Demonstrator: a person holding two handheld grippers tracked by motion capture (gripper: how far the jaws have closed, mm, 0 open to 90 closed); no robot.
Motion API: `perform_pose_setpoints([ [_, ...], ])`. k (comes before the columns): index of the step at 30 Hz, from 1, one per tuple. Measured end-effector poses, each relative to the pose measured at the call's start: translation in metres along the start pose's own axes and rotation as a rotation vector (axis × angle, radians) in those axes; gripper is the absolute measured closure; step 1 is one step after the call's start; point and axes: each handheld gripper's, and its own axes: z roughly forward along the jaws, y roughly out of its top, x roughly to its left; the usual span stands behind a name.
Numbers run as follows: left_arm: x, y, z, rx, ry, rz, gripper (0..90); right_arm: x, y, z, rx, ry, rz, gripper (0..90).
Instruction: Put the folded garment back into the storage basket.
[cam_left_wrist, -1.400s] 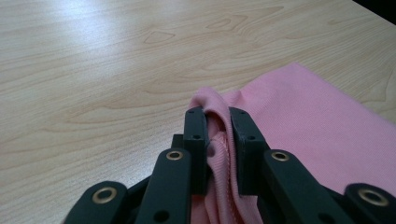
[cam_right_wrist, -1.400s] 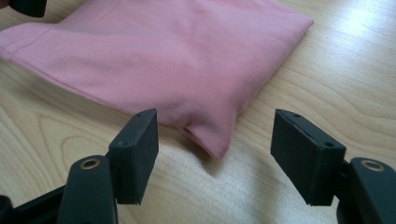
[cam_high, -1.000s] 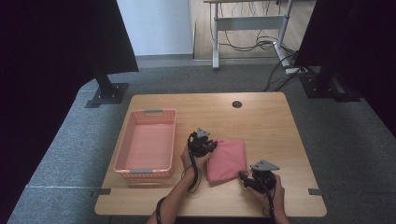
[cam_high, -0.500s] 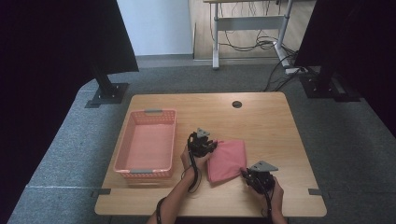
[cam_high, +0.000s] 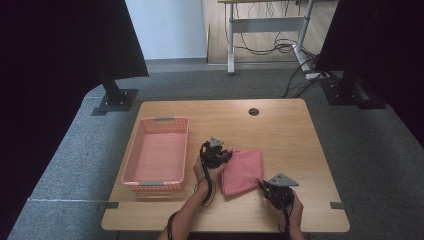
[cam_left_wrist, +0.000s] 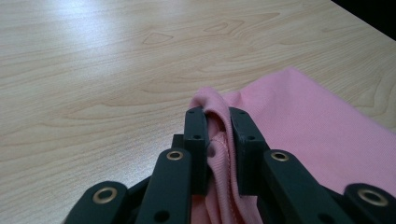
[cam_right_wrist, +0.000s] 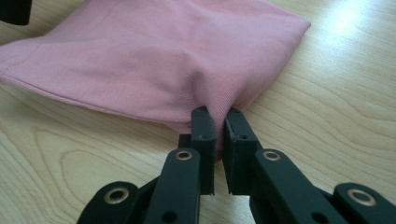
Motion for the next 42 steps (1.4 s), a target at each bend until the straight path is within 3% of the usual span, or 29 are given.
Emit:
perform_pose_setpoints([
  [16, -0.004, 0.010, -0.018, -0.037, -0.010, 0.000, 77.8, 0.008, 0.003, -0.013, -0.119, -0.009, 0.036, 84.7],
  [22, -0.008, 0.016, -0.025, -0.050, -0.010, 0.017, 77.8, 0.011, 0.005, -0.023, -0.187, -0.025, 0.059, 84.8],
  [42, -0.018, 0.036, -0.055, -0.101, -0.024, 0.052, 77.7, 0.023, 0.015, -0.046, -0.306, -0.068, 0.049, 84.9],
])
